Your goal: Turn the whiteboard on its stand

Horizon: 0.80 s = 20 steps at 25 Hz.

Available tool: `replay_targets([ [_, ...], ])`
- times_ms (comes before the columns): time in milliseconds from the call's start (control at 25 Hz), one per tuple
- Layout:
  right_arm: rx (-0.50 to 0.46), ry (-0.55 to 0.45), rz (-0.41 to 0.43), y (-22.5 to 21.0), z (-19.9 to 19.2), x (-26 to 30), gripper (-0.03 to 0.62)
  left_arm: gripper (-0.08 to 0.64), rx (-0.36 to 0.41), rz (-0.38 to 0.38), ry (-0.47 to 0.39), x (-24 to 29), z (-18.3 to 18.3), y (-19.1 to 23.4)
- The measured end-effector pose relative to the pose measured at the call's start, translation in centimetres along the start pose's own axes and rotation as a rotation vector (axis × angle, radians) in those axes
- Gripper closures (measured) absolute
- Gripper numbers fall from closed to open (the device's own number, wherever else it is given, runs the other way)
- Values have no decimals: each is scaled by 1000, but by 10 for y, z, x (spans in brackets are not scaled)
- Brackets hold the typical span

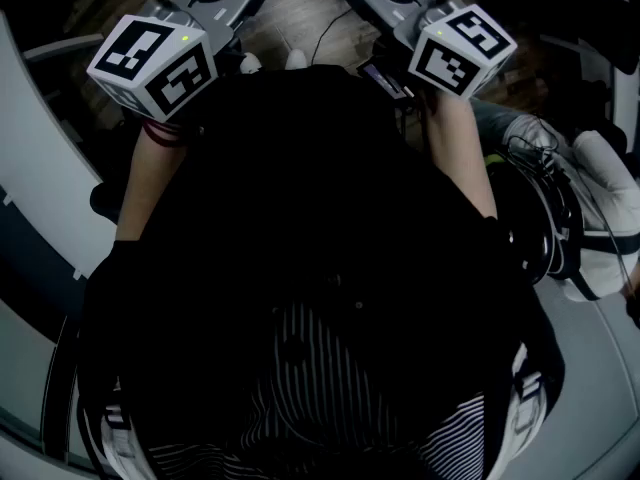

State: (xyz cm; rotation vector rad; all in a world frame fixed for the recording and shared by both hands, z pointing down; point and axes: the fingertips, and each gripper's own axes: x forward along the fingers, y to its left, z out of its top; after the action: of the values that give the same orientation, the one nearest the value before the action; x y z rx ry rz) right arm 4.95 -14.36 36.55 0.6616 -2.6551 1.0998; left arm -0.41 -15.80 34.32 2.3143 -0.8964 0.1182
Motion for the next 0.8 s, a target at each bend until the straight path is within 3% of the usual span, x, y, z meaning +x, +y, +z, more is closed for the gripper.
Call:
replay_targets([
  [360, 43, 4, 8, -17, -11, -1, 592, 557, -54, 7, 9, 9, -10, 8],
  [800, 74, -56, -27, -28, 5, -8, 592, 555, -53, -38, 31, 9, 1, 0],
])
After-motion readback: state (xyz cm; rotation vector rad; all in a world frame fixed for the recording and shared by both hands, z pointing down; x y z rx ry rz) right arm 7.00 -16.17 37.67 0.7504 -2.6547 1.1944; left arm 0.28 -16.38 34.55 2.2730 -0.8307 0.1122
